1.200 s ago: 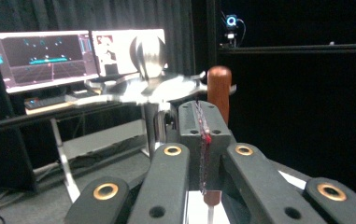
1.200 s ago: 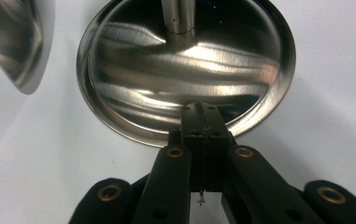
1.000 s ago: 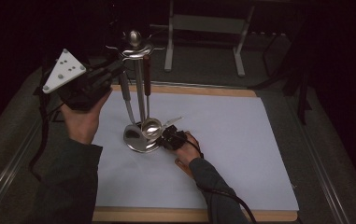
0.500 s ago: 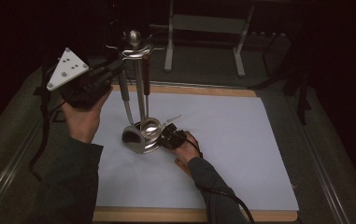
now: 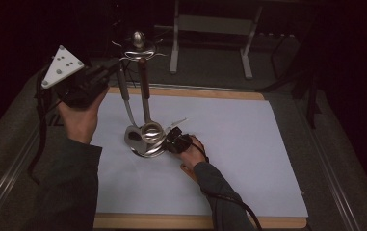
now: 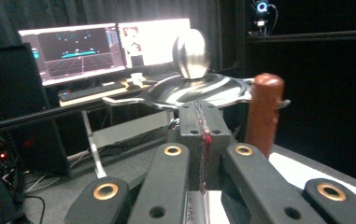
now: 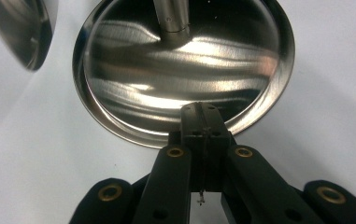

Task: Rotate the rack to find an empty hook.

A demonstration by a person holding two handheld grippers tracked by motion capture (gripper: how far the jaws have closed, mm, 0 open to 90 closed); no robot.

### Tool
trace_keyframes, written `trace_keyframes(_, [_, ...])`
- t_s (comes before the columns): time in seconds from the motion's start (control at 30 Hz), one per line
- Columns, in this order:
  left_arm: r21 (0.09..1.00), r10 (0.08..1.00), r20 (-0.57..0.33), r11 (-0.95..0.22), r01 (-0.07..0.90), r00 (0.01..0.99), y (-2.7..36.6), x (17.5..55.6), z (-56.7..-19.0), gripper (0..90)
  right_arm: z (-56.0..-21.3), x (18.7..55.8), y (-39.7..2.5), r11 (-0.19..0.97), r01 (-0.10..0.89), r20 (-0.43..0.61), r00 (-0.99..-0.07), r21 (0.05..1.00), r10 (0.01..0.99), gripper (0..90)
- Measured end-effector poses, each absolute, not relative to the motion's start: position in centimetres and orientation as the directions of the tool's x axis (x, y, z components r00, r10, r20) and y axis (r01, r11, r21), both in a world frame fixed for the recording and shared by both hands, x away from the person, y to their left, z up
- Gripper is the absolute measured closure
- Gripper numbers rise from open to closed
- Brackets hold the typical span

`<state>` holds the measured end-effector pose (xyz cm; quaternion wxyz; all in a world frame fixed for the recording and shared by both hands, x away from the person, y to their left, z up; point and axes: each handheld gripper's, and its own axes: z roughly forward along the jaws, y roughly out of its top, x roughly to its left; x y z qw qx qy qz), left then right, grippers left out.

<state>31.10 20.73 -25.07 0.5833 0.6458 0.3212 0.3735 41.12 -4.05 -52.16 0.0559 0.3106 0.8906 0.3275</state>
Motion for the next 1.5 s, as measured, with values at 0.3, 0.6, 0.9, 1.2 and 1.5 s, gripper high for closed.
trace_keyframes(0.3, [0.996,0.863,0.080,-0.094,0.003,0.499,21.6,32.4,-24.9,90.0,-52.2,41.2,-4.1,0.592,0.518,0.108,-0.801,0.618,0.588,90.0])
trace_keyframes(0.6, [0.997,0.869,0.056,-0.076,0.022,0.492,22.1,33.3,-24.8,90.0,-52.2,41.2,-4.1,0.589,0.519,0.109,-0.800,0.619,0.590,90.0])
trace_keyframes(0.9, [0.996,0.871,0.047,-0.076,0.040,0.489,22.2,33.4,-24.7,90.0,-52.2,41.2,-4.1,0.584,0.524,0.119,-0.798,0.620,0.590,90.0])
trace_keyframes(1.2, [0.983,0.834,0.114,-0.174,0.062,0.540,22.4,32.4,-25.3,86.6,-52.2,41.3,-4.1,0.589,0.519,0.118,-0.803,0.620,0.584,90.0])
trace_keyframes(1.5, [0.959,0.804,0.150,-0.259,0.112,0.575,22.9,31.5,-27.2,83.6,-52.2,41.4,-4.2,0.586,0.523,0.125,-0.802,0.619,0.585,90.0])
